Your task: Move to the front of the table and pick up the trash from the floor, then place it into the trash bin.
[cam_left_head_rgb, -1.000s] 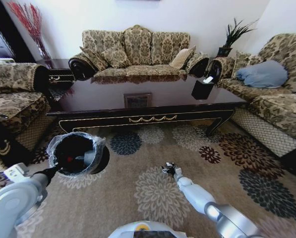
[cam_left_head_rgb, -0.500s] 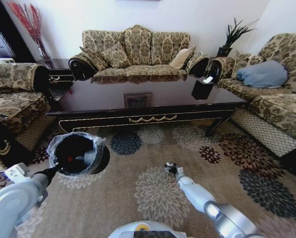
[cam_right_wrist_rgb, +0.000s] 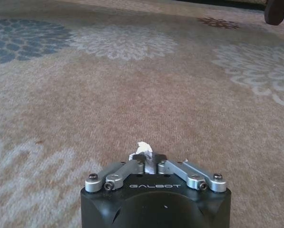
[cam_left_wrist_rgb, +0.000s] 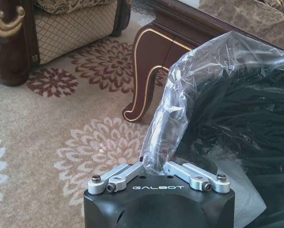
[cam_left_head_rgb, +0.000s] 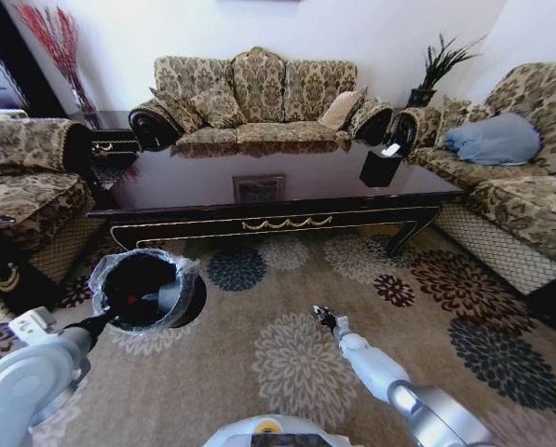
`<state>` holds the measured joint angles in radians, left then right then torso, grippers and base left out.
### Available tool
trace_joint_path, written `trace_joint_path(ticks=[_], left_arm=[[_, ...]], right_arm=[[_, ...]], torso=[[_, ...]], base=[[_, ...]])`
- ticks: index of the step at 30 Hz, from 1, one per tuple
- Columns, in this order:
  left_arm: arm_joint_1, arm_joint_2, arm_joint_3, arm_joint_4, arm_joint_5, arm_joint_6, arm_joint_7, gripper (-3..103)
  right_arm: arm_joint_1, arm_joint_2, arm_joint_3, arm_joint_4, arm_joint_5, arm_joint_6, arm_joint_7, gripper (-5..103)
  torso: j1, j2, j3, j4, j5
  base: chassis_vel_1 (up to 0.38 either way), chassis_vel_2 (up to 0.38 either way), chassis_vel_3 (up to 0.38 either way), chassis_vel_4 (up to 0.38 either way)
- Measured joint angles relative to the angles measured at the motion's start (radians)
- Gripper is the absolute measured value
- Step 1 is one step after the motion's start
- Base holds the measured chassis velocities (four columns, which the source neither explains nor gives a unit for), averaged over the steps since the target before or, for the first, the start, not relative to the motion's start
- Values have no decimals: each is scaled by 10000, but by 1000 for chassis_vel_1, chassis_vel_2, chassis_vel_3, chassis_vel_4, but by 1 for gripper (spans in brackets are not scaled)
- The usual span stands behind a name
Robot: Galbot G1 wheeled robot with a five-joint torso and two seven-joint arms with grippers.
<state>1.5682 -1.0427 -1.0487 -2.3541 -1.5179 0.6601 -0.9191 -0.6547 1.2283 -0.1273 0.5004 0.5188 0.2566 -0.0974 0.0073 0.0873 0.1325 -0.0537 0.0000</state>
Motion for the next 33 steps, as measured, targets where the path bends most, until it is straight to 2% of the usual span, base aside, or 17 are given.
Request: trace_joint_path(ticks=[2,5,16,21,24,27,30,33], left_arm=[[5,-25,18,-1,42,0,10,0],[9,-38,28,-1,72,0,19,0],[36,-57,32,0,112,-6,36,0],[89,-168,196,30,253,-9,46,0],[112,-286,476,32,321,-9,101,0],[96,-309,573,19,325,-9,104,0],[165,-324,918,25,656,-12,174,0],[239,-344,1103,30,807,-11,182,0]], right_arm=[[-42,-31,67,-7,-127,61,-110,4],[-52,-56,101,-8,-185,94,-179,1],[-209,-595,244,499,-379,424,-603,0],[-661,-1607,128,2069,-561,822,-1081,0],[-1197,-2610,-408,4293,-222,947,-1508,0],[-1313,-2859,-548,5065,-155,976,-1624,0],[-1268,-3259,-682,7112,225,1028,-1673,0],[-1090,-3311,-746,7821,410,1120,-1623,0]], torso=[[0,0,0,1,0],[0,0,0,0,0],[0,0,0,1,2],[0,0,0,-1,-2],[0,-1,0,-3,0],[0,0,0,-3,2],[0,0,-1,0,1],[0,0,0,5,-1]], base=[[0,0,0,0],[0,0,0,0],[0,0,0,0],[0,0,0,0],[0,0,0,0],[0,0,0,0],[0,0,0,0],[0,0,0,0]])
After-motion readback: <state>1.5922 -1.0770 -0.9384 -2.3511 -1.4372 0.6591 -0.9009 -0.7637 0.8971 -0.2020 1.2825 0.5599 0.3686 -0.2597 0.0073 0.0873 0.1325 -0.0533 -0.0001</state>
